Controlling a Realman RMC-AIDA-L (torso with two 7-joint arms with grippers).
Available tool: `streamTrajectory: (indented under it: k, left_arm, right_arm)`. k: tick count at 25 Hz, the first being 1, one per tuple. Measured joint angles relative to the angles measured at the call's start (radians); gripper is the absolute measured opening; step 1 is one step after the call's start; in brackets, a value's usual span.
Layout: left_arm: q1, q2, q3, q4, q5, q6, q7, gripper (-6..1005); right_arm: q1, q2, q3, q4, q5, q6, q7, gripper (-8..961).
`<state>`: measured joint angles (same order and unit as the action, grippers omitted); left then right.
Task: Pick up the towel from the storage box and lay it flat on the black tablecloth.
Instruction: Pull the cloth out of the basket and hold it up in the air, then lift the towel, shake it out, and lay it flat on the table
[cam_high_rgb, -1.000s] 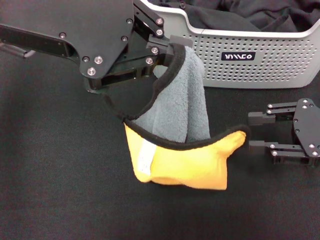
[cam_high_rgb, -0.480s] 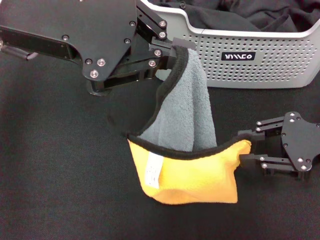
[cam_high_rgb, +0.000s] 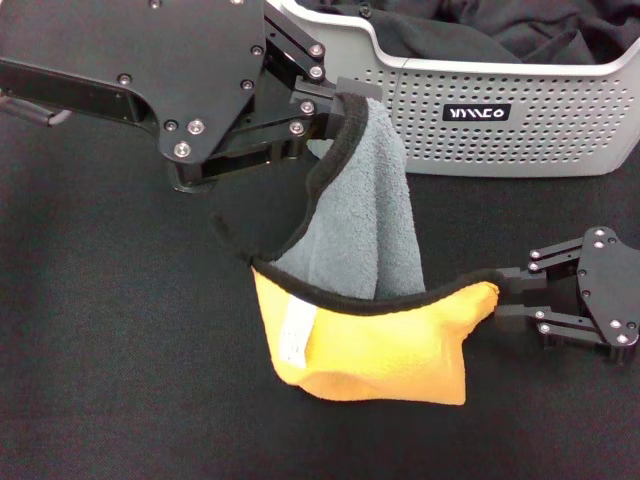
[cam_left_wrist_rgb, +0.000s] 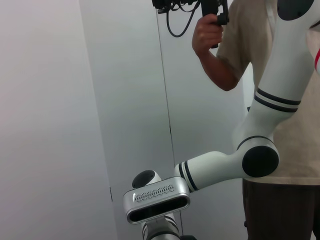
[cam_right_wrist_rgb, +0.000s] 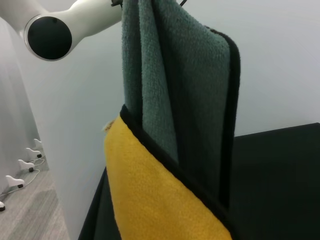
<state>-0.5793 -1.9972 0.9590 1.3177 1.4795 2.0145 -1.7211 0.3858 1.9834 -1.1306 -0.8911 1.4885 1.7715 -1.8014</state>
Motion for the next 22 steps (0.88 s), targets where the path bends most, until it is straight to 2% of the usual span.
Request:
streamTrajectory:
  k: [8, 18, 21, 22]
  left_arm:
    - [0.000, 0.000, 0.001, 0.000, -0.003, 0.001, 0.000, 15]
    - [0.003, -0.002, 0.000, 0.000, -0.004, 0.000, 0.000, 15]
    - [0.013, -0.013, -0.013, -0.008, -0.004, -0.004, 0.002, 15]
    - [0.016, -0.020, -0.022, -0.015, -0.003, -0.005, 0.004, 15]
  right_arm:
    - [0.006, 0.008, -0.008, -0.002, -0.007, 0.000, -0.036, 156]
    - [-0.004, 0.014, -0.001, -0.002, -0.007, -0.002, -0.105, 101]
    - [-0.005, 0.015, 0.014, -0.004, 0.000, -0.005, -0.105, 63]
    - [-0.008, 0.018, 0.047, -0.018, 0.002, -0.006, -0.103, 48]
